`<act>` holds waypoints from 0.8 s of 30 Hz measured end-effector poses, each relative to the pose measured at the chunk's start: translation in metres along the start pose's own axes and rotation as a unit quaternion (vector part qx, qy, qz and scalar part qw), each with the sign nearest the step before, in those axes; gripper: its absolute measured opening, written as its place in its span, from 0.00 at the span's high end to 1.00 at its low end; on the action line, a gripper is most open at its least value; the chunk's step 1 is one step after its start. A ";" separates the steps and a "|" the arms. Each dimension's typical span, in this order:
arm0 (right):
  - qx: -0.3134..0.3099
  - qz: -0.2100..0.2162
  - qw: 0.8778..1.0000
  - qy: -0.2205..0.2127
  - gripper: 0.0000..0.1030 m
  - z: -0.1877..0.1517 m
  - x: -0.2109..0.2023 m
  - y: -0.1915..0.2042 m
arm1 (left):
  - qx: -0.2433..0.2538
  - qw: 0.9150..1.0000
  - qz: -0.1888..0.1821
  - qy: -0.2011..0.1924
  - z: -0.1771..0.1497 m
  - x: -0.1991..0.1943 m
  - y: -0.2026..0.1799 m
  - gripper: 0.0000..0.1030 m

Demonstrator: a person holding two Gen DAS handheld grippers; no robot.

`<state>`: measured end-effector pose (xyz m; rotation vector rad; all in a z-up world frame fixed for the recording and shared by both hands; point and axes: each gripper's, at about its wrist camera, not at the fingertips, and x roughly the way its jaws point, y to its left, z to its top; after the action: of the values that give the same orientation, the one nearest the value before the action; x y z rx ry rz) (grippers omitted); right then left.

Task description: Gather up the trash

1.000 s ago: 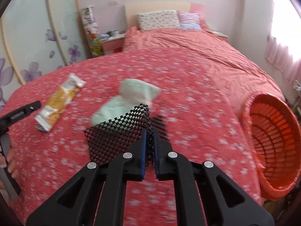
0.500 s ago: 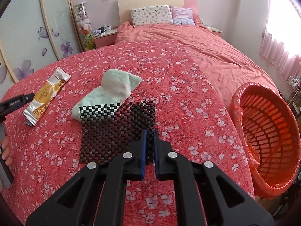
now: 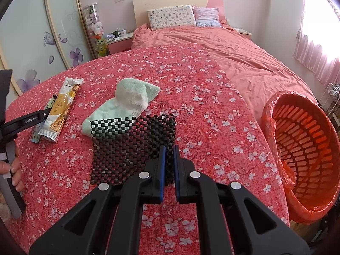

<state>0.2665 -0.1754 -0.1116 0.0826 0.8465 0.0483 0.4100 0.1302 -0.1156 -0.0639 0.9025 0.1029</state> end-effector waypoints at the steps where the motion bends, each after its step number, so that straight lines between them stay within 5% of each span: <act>1: 0.001 0.002 1.000 0.000 0.93 0.000 0.000 0.000 | 0.001 1.000 -0.006 -0.001 0.001 0.001 0.000 0.62; 2: 0.002 0.004 1.000 0.000 0.93 -0.001 0.000 0.000 | 0.004 1.000 -0.008 -0.001 0.002 0.001 0.002 0.71; 11: 0.016 0.042 0.999 -0.009 0.92 -0.007 -0.014 -0.011 | 0.010 0.999 -0.040 0.009 -0.028 -0.023 0.017 0.71; 14: 0.018 0.049 0.999 -0.015 0.68 -0.004 -0.018 -0.007 | 0.021 0.999 -0.044 0.008 -0.043 -0.032 0.017 0.71; 15: 0.018 0.048 0.999 -0.017 0.48 -0.002 -0.019 -0.006 | 0.022 0.999 -0.043 0.007 -0.045 -0.033 0.017 0.71; 16: 0.017 0.046 0.999 -0.019 0.37 0.000 -0.019 -0.004 | 0.022 0.999 -0.041 0.006 -0.047 -0.033 0.017 0.70; 24: -0.012 0.024 1.000 0.007 0.28 0.008 0.002 0.017 | 0.024 0.999 -0.023 -0.002 -0.051 -0.034 0.010 0.56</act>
<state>0.2739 -0.1586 -0.1060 0.0795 0.8582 0.1044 0.3482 0.1328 -0.1208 -0.0409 0.8989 0.0384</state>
